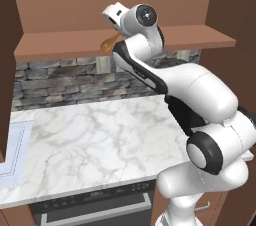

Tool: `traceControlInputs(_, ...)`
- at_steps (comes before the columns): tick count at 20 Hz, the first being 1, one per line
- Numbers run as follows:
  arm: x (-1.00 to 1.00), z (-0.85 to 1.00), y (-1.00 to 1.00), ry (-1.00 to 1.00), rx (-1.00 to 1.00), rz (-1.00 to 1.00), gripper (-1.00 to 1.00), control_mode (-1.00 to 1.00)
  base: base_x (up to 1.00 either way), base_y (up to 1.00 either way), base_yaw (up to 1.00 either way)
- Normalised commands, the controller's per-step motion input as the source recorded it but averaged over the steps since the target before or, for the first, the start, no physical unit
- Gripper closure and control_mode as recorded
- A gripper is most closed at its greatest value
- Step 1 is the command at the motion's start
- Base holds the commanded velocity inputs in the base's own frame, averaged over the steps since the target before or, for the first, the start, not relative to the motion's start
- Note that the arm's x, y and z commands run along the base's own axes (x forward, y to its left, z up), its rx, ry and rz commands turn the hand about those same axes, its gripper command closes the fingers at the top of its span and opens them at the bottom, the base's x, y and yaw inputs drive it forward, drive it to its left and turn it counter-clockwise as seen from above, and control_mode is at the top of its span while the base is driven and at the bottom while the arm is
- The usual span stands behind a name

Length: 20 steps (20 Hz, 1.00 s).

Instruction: Organize the utensils by type. Pick up the wooden spoons from the counter and place them in the open cabinet. Then pick up the metallic utensils from the counter and place them in the open drawer.

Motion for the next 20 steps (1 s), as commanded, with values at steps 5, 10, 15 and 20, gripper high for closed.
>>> traceControlInputs(5,0.14,-0.01,-0.06,-0.03,0.0,0.0,1.0,-1.0,0.0,0.0,0.0)
traceControlInputs(10,0.24,0.09,-0.18,0.0,0.11,-0.04,1.0,-1.0,0.0,0.0,0.0)
traceControlInputs(15,0.18,0.09,-0.06,0.0,0.21,-0.02,1.0,-1.0,0.0,0.0,0.0)
traceControlInputs(20,0.32,0.04,0.0,-0.01,0.12,0.0,1.0,-1.0,0.0,0.0,0.0)
